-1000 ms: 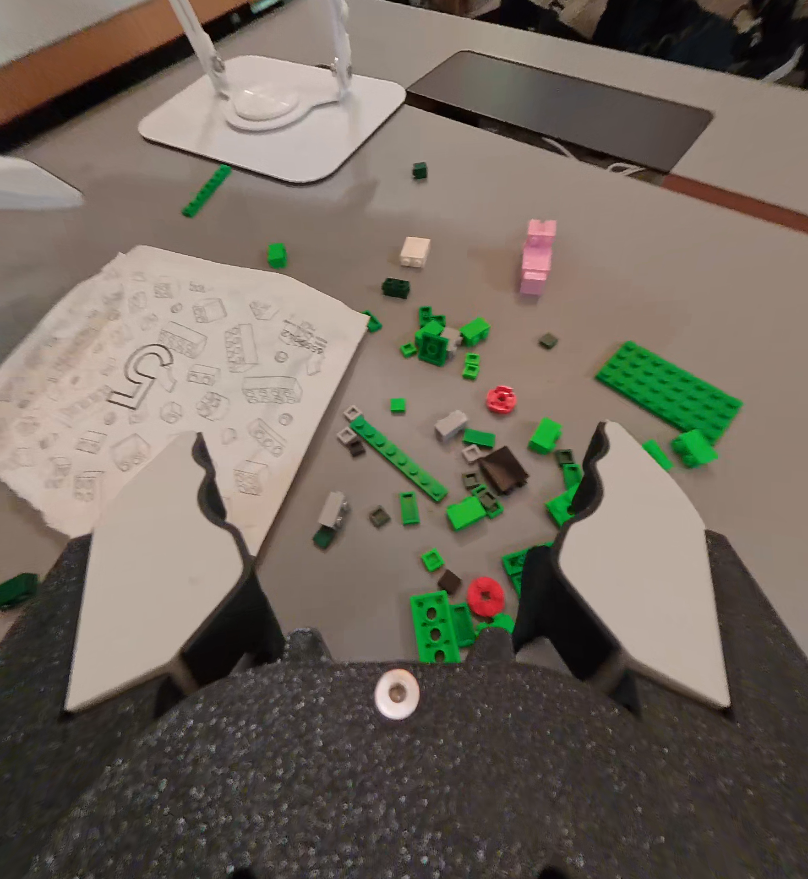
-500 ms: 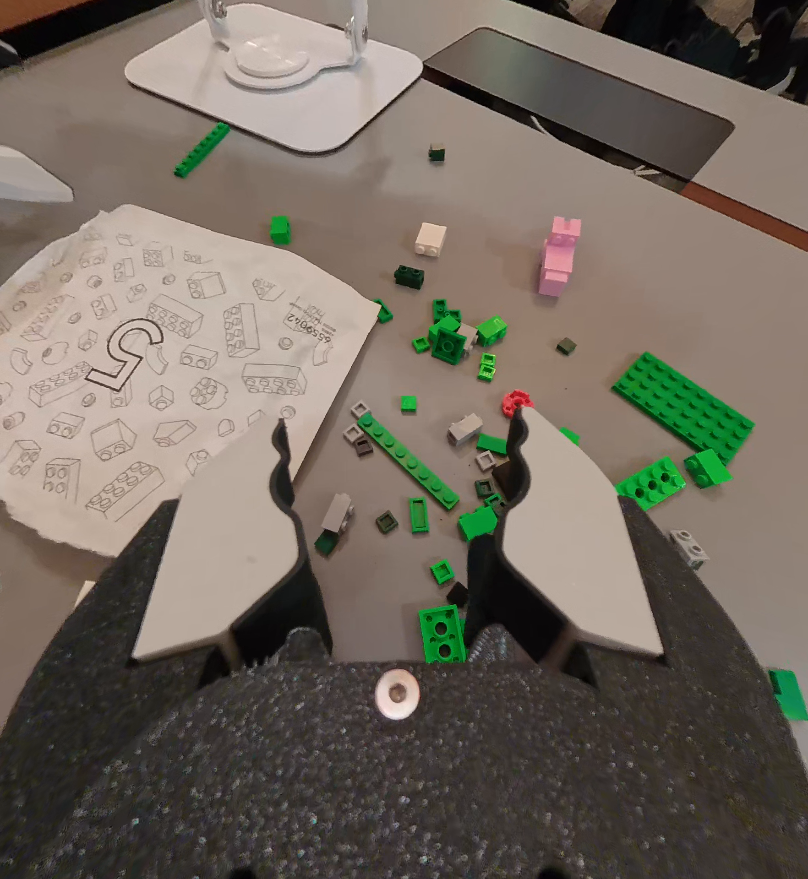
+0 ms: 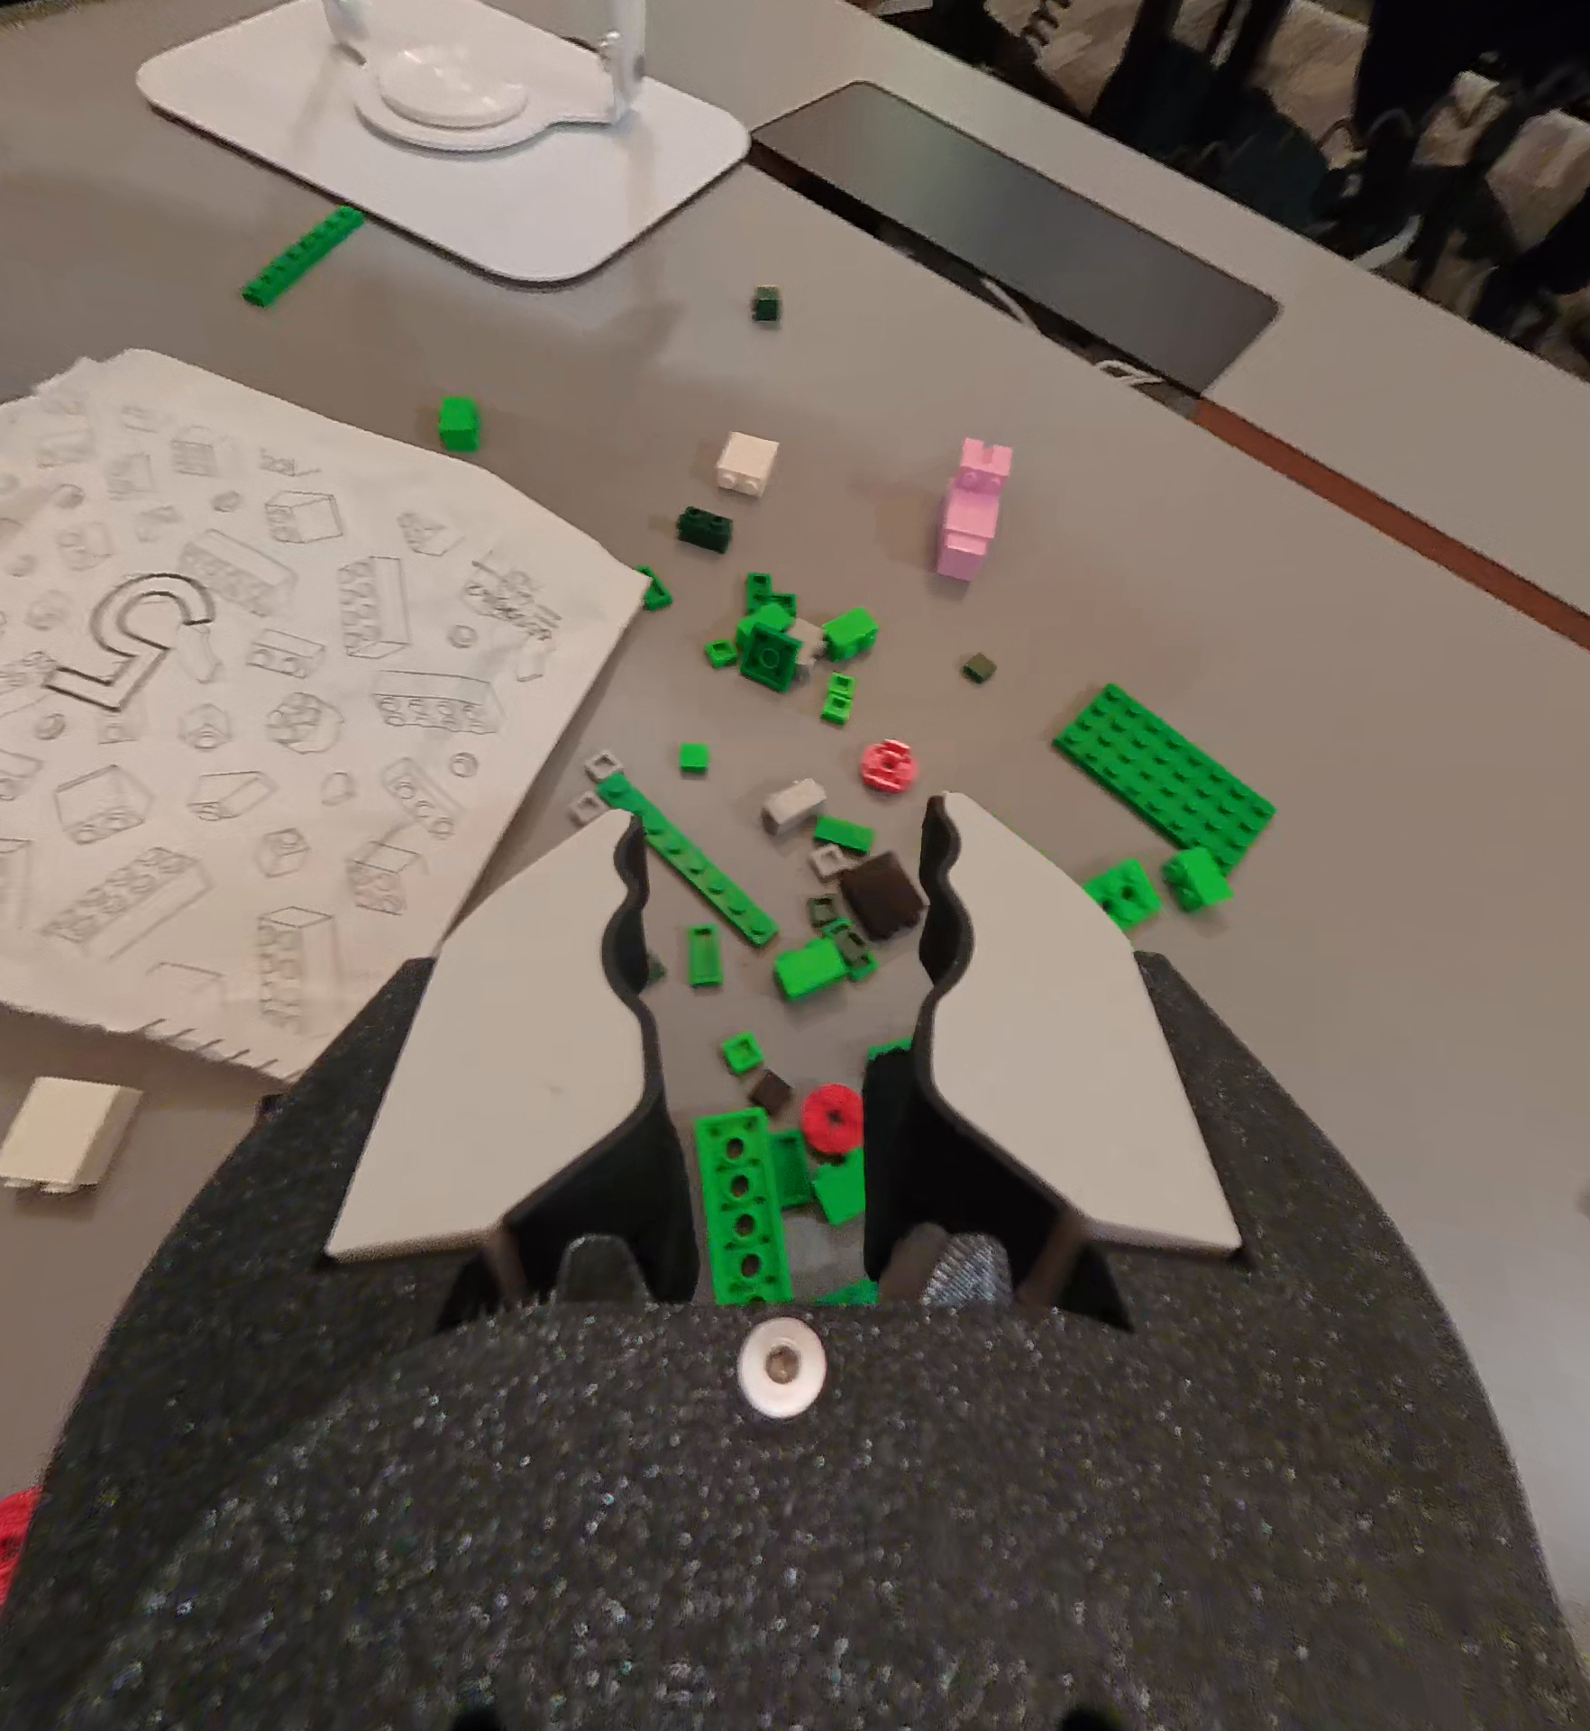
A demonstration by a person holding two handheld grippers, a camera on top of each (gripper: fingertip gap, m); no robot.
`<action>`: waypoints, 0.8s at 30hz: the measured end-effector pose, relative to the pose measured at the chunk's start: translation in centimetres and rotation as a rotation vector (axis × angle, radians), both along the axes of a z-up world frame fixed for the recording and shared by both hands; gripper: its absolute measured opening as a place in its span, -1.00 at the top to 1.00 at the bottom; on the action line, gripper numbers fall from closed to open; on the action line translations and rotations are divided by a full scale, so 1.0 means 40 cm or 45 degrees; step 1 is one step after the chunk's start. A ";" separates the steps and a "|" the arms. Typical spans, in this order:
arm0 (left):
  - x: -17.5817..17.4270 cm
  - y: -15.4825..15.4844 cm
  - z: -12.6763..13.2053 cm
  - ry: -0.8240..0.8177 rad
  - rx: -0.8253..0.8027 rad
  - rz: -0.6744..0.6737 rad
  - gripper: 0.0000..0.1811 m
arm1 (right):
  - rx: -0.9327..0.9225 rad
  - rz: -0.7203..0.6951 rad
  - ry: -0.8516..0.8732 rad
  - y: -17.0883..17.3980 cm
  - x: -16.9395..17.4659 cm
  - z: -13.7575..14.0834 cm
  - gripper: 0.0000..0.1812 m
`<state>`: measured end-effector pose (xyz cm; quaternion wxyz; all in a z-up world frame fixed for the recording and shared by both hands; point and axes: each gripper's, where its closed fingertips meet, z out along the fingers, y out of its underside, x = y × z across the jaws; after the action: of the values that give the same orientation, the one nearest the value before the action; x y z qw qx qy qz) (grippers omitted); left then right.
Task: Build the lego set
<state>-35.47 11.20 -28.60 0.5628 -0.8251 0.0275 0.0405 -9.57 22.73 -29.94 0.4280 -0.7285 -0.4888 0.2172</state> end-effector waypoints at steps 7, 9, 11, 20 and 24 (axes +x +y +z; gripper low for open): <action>0.037 -0.008 0.033 -0.013 0.091 -0.149 0.36 | 0.061 -0.213 0.040 0.091 0.116 0.033 0.44; 0.080 -0.014 0.049 -0.028 0.134 -0.296 0.47 | 0.054 -0.259 0.063 0.108 0.142 0.039 0.45; 0.130 -0.028 0.071 -0.007 0.186 -0.459 0.43 | 0.042 -0.283 0.092 0.117 0.156 0.044 0.46; 0.385 -0.120 -0.005 0.356 0.031 -1.097 0.39 | -0.006 -0.294 0.170 0.117 0.140 0.045 0.48; 0.417 -0.128 -0.073 0.521 -0.107 -1.163 0.31 | 0.009 -0.094 0.150 0.068 0.084 0.043 0.48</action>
<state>-18.80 6.08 -31.52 0.4724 -0.7259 0.4974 -0.0500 -6.22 25.45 -28.20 0.4662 -0.7304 -0.4365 0.2422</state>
